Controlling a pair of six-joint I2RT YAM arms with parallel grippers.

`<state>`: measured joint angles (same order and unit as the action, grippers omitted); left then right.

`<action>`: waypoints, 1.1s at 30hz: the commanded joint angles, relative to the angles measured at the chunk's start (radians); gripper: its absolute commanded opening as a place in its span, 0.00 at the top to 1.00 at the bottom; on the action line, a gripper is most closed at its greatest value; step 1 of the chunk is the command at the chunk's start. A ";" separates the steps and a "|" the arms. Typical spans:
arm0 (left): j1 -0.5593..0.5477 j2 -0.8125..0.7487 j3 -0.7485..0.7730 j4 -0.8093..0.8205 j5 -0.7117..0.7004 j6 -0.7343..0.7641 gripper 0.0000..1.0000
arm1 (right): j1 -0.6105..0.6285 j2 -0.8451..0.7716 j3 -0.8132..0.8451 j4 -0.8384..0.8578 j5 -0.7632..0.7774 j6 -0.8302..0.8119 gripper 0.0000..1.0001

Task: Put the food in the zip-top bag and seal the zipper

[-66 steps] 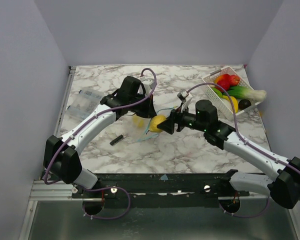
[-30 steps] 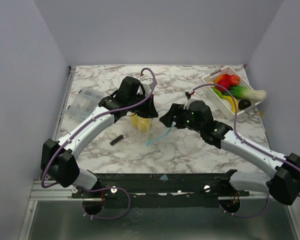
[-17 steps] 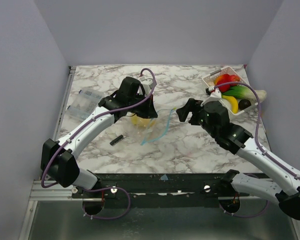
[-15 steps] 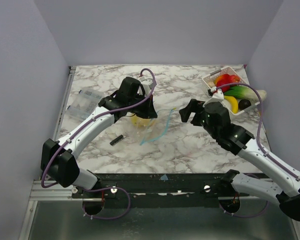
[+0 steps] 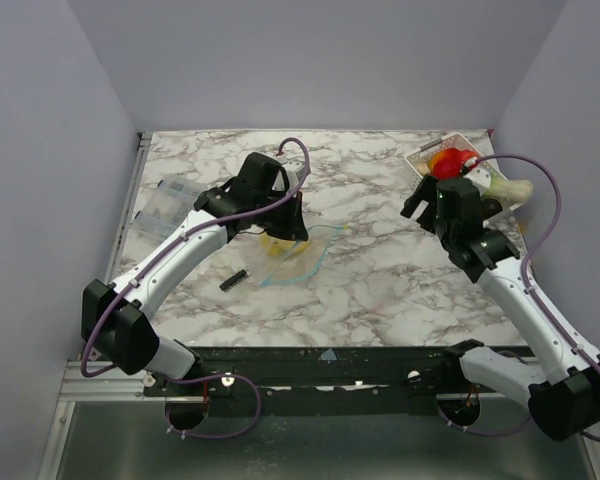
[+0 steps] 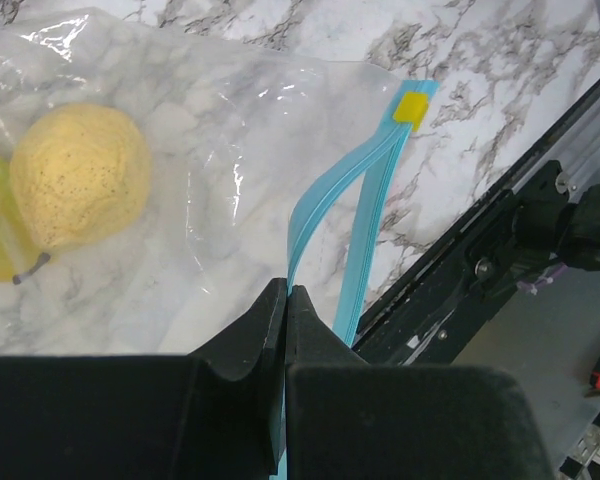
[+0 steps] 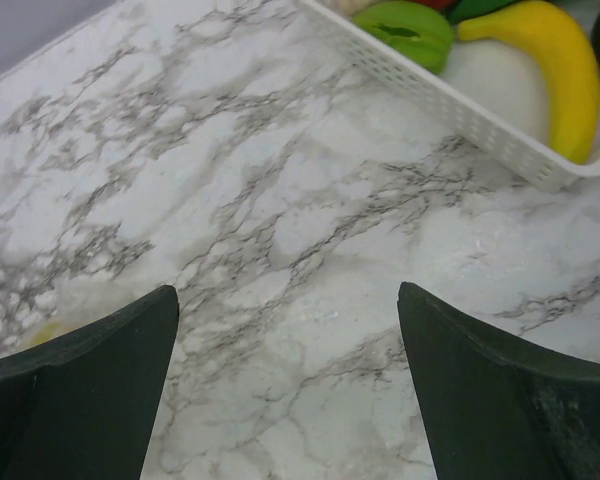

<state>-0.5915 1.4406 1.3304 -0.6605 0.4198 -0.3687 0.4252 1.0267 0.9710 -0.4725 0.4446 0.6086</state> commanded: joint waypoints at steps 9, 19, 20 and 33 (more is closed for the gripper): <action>-0.026 -0.019 0.068 -0.066 -0.149 0.062 1.00 | -0.343 0.321 0.090 0.204 -0.123 0.046 0.08; -0.061 0.059 0.090 -0.067 -0.144 0.038 1.00 | -0.464 0.689 0.326 0.376 -0.178 -0.162 0.00; -0.063 0.063 0.088 -0.066 -0.138 0.035 1.00 | -0.468 0.734 0.360 0.386 -0.173 -0.183 0.00; -0.068 0.138 0.172 -0.119 -0.161 0.027 1.00 | -0.500 1.115 0.683 0.356 -0.170 -0.323 0.02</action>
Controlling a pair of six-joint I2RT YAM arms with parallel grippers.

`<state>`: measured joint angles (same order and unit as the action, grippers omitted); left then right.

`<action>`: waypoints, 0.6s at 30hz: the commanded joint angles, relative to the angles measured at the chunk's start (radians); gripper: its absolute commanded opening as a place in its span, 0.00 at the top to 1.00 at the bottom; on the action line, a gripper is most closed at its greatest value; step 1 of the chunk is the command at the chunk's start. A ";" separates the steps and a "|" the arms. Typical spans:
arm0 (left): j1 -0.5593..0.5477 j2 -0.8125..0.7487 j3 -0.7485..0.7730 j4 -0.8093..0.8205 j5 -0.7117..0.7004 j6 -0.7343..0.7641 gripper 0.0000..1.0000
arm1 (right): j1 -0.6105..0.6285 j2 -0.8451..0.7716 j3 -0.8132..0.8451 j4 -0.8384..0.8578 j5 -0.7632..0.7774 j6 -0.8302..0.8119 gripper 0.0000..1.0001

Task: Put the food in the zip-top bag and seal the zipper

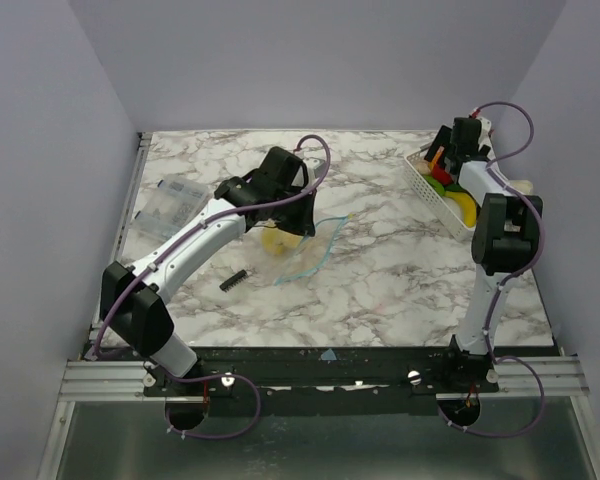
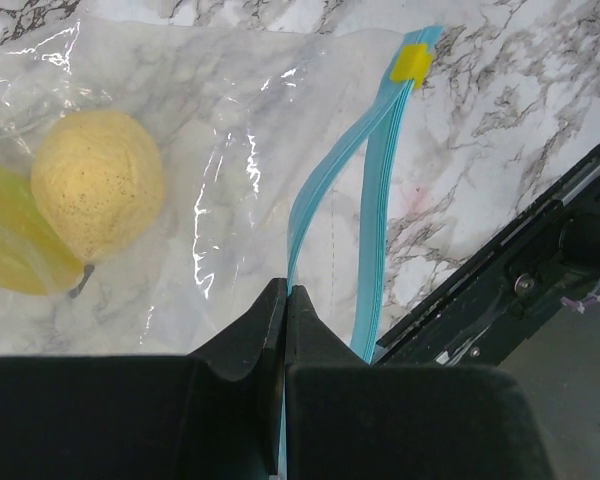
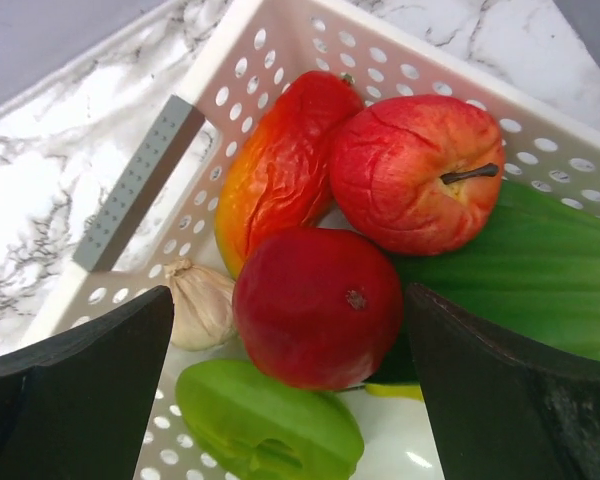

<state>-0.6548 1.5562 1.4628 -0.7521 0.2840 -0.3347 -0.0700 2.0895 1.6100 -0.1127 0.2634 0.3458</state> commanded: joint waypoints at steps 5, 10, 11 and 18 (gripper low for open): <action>-0.006 0.037 0.056 -0.028 -0.016 -0.015 1.00 | -0.005 0.096 0.063 -0.013 0.046 -0.079 0.08; -0.008 0.044 0.064 -0.025 -0.019 -0.018 1.00 | -0.005 0.133 0.087 -0.020 0.065 -0.089 0.21; -0.008 0.047 0.065 -0.024 -0.015 -0.020 1.00 | -0.005 0.137 0.094 -0.029 0.063 -0.089 0.26; -0.009 0.040 0.054 0.009 -0.021 -0.020 1.00 | -0.005 0.069 0.077 -0.055 0.012 -0.070 0.52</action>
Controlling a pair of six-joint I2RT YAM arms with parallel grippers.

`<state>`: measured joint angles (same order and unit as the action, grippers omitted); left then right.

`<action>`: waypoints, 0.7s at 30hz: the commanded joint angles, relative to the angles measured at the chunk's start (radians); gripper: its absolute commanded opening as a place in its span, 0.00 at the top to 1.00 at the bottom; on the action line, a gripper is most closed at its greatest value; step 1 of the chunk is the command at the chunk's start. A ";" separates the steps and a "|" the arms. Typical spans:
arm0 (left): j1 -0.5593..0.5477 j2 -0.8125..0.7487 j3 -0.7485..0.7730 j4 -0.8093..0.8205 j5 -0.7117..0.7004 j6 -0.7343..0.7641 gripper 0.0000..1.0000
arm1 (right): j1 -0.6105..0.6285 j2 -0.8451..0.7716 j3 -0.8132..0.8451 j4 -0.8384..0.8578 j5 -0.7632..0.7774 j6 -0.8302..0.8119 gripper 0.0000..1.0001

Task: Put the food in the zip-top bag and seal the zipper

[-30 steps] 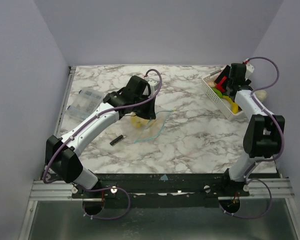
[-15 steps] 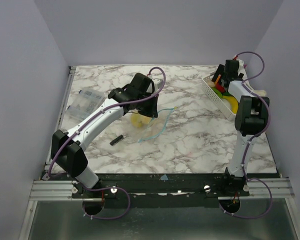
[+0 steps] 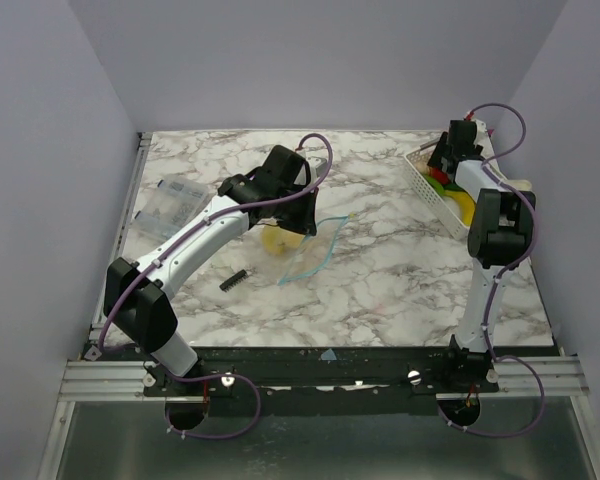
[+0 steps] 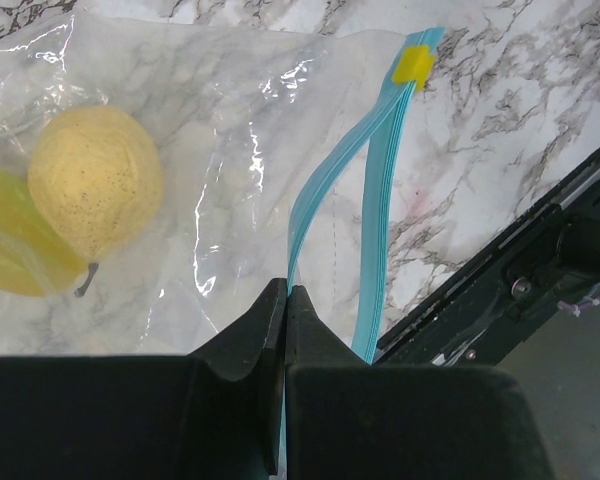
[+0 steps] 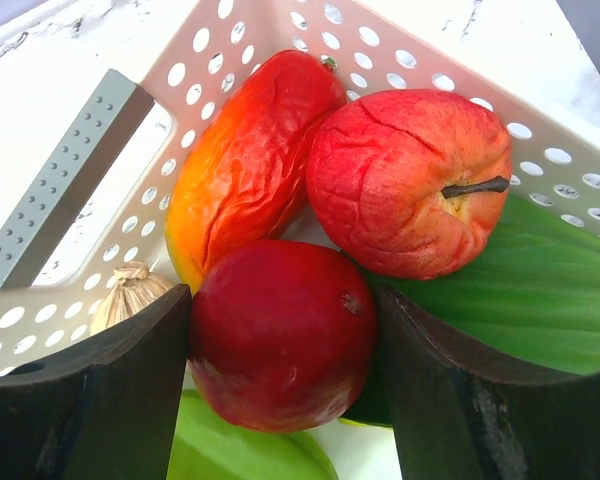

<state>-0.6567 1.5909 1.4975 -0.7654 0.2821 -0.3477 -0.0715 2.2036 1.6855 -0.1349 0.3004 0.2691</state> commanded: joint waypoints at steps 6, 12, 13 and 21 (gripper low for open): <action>-0.007 0.005 0.024 0.029 -0.021 -0.002 1.00 | -0.003 -0.196 -0.105 -0.042 -0.089 0.043 0.66; -0.006 -0.006 0.005 0.062 0.037 -0.023 1.00 | 0.000 -0.403 -0.332 0.042 -0.404 0.186 0.72; -0.005 -0.008 0.002 0.065 0.041 -0.026 1.00 | 0.005 -0.436 -0.369 0.056 -0.450 0.215 0.72; -0.005 -0.011 -0.005 0.096 0.064 -0.039 1.00 | 0.095 -0.704 -0.604 0.119 -0.698 0.298 0.75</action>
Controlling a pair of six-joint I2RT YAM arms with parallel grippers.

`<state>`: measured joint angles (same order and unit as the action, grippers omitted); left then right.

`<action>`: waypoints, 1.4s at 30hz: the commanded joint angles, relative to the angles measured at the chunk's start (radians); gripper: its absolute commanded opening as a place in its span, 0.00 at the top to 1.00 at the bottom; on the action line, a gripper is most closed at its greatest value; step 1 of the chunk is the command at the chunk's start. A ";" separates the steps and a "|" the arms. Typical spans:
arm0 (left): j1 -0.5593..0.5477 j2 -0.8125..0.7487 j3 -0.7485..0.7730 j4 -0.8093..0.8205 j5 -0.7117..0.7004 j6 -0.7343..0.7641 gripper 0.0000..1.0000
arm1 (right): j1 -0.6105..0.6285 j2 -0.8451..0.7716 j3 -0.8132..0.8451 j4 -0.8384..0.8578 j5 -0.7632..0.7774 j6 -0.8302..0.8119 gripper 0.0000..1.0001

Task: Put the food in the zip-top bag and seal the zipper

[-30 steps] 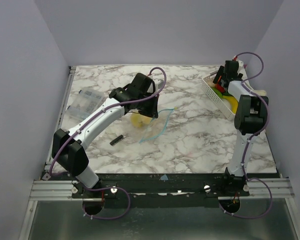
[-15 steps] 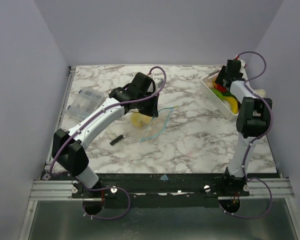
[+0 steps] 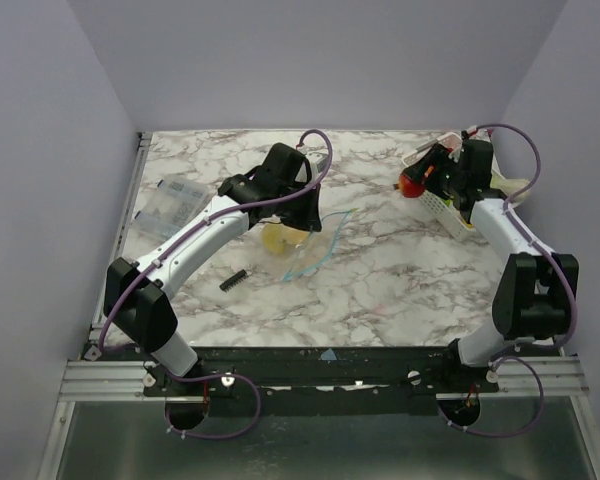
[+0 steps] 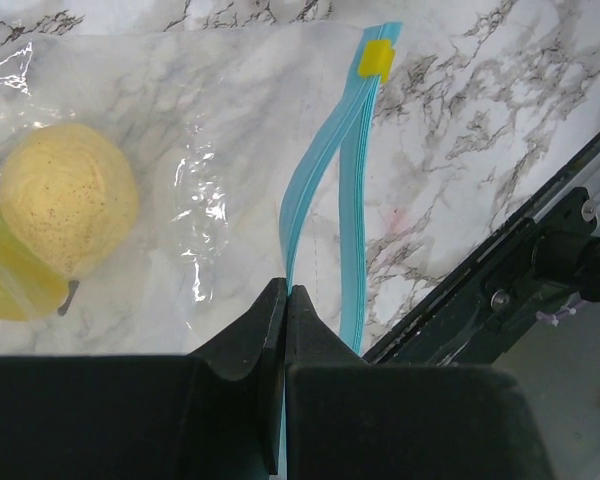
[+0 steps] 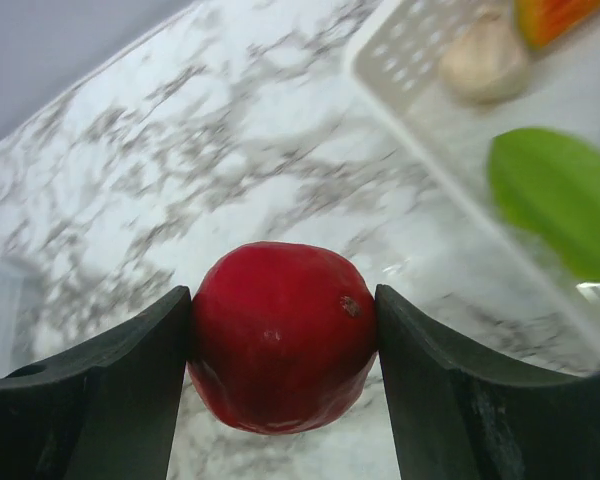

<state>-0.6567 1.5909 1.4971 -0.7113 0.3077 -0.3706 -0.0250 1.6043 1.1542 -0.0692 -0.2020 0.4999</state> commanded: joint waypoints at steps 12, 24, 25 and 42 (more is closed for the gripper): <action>0.004 -0.006 0.022 0.067 0.050 -0.037 1.00 | 0.231 -0.443 -0.287 0.126 -0.422 0.049 0.75; 0.009 -0.003 0.014 0.109 0.153 -0.093 1.00 | 0.441 -0.544 -0.333 0.232 -0.510 0.054 0.75; 0.012 -0.007 0.009 0.122 0.162 -0.103 1.00 | 0.472 -0.551 -0.344 0.260 -0.475 0.056 0.75; 0.051 -0.112 -0.175 0.360 0.218 -0.344 1.00 | 0.577 -0.579 -0.555 0.328 -0.072 0.154 0.77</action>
<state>-0.6098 1.5421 1.3388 -0.4232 0.5137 -0.6716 0.5442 1.0443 0.6022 0.3328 -0.4088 0.6487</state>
